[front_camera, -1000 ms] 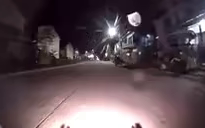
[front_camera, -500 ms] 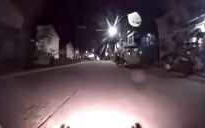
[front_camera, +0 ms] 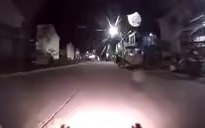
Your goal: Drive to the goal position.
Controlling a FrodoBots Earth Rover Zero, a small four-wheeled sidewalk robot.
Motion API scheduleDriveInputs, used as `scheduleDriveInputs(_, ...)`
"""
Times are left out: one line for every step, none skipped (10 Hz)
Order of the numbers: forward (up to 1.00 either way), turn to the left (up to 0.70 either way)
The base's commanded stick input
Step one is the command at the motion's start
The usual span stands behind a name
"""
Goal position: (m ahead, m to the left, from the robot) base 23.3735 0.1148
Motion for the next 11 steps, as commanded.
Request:
scheduleDriveInputs(0.70,0.00)
scheduleDriveInputs(0.70,0.00)
scheduleDriveInputs(0.70,0.00)
scheduleDriveInputs(0.70,0.00)
scheduleDriveInputs(0.70,-0.21)
scheduleDriveInputs(0.70,-0.35)
scheduleDriveInputs(0.70,-0.23)
scheduleDriveInputs(0.70,0.00)
scheduleDriveInputs(0.70,0.00)
scheduleDriveInputs(0.70,0.00)
scheduleDriveInputs(0.70,0.00)
